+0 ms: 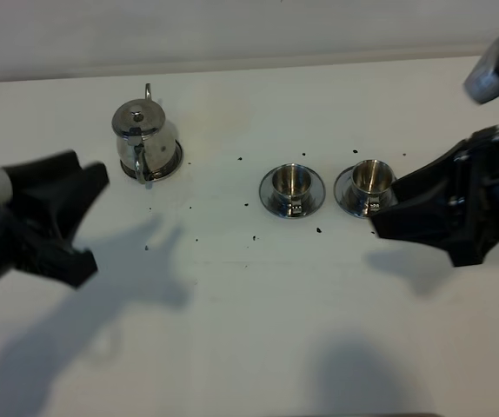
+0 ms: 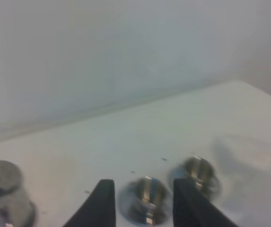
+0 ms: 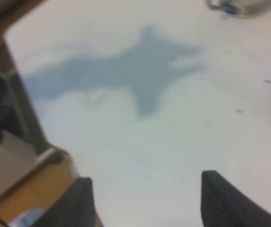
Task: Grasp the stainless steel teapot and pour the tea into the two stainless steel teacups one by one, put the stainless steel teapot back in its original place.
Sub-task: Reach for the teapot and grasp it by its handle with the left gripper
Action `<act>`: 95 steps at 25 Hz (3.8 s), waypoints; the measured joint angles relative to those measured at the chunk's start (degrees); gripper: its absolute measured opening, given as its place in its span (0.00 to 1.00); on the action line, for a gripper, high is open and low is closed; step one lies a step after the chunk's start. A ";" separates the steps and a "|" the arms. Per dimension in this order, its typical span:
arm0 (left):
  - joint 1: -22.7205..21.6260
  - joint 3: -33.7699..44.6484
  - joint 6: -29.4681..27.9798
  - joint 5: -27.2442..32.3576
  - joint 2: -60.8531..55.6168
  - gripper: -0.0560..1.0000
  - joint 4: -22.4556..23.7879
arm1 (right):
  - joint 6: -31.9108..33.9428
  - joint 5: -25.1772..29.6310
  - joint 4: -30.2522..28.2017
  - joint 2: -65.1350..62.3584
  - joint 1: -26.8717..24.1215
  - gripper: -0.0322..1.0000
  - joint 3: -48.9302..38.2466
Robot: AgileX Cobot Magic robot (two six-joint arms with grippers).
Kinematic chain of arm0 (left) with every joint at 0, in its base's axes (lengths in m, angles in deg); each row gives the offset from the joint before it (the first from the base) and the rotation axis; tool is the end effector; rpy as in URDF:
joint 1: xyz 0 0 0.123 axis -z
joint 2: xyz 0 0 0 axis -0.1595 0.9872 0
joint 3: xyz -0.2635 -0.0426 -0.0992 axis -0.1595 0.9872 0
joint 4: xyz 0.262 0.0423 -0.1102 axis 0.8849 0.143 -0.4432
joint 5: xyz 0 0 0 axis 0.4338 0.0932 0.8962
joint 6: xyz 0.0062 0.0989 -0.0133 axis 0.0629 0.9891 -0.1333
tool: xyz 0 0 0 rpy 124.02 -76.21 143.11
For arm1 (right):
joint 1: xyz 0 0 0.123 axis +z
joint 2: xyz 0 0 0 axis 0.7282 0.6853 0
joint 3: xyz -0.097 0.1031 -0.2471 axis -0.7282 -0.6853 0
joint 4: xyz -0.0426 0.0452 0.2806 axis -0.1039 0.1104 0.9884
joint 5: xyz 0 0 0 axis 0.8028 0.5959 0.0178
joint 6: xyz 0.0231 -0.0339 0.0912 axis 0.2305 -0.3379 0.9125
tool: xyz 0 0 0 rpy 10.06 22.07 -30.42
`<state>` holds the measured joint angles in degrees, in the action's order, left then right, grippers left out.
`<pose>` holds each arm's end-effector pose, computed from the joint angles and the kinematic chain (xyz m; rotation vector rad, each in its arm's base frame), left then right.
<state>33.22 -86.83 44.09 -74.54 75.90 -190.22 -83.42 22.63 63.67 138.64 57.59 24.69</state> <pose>0.1974 -0.0894 0.2736 0.3261 1.8227 -0.3546 0.2497 0.1181 0.2866 -0.9389 2.1395 0.8517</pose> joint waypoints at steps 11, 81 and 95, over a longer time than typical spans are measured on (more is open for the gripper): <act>0.00 -12.29 -0.37 -3.81 20.62 0.37 0.00 | 31.55 4.58 -30.83 -14.75 0.00 0.50 1.75; 0.16 -22.66 -73.19 36.09 34.65 0.29 69.38 | 51.68 6.60 -52.09 -62.94 0.00 0.50 -22.02; 0.16 -34.76 -101.64 50.27 34.65 0.29 106.94 | 51.68 6.55 -51.70 -62.94 0.00 0.50 -22.02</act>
<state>33.38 -121.59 -57.55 -24.27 110.55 -83.28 -31.74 29.18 11.98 75.70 57.59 2.67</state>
